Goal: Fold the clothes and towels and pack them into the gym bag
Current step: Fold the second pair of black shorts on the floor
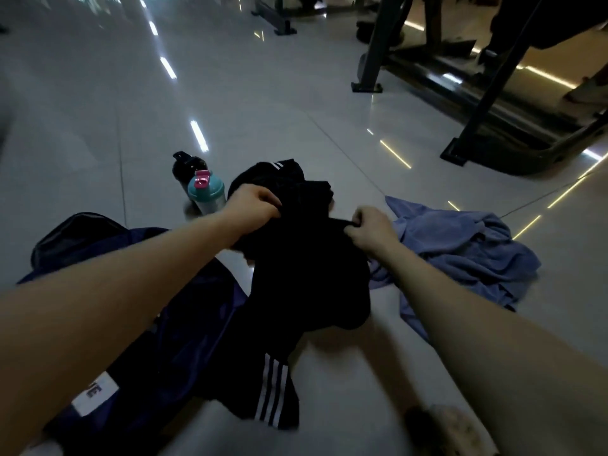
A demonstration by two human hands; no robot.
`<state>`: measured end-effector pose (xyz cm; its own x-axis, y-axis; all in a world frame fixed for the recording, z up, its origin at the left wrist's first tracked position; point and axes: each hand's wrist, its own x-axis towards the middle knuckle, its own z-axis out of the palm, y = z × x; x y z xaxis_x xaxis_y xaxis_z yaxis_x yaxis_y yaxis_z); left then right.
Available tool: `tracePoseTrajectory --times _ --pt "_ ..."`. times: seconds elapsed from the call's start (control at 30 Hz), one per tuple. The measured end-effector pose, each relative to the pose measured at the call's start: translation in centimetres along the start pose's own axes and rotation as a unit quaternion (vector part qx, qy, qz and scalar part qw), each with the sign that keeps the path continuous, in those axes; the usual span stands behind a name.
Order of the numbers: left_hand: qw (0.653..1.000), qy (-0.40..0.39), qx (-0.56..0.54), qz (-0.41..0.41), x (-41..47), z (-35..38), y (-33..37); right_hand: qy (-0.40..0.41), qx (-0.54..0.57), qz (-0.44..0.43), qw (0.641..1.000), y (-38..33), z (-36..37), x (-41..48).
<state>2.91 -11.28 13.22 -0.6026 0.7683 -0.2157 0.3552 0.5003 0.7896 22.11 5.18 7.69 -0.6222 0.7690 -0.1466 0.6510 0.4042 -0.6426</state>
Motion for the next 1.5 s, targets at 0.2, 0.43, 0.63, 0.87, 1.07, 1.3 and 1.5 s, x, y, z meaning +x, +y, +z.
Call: tracePoseTrajectory --times 0.2,0.43,0.63,0.87,1.07,1.3,1.5 --pt "0.997 0.06 -0.049 0.011 -0.6 -8.5 7.5 0.034 0.065 -0.026 0.997 -10.2 -13.9 -2.3" --pt "0.976 0.171 -0.091 0.096 -4.5 -14.9 15.1 0.053 0.114 -0.068 0.99 -18.2 -24.8 -7.8" --pt "0.963 0.154 -0.204 0.085 -7.4 -14.1 18.5 -0.019 -0.049 -0.011 0.999 -18.7 -26.4 -8.5" --pt "0.979 0.105 -0.162 0.058 -7.9 -8.9 21.0 -0.174 -0.044 -0.136 0.974 -19.0 -16.8 -9.0" --pt "0.993 0.072 -0.054 0.075 -6.8 -9.5 20.2 -0.078 0.001 -0.12 0.99 -19.3 -14.1 -6.9" --pt "0.992 0.032 0.084 0.093 -6.0 -14.3 15.4 0.051 -0.095 -0.093 0.99 -16.5 -20.8 -4.9" --pt "0.981 0.174 -0.055 0.073 -3.8 -15.2 15.3 0.083 -0.269 -0.044 0.958 -15.0 -22.6 -4.6"
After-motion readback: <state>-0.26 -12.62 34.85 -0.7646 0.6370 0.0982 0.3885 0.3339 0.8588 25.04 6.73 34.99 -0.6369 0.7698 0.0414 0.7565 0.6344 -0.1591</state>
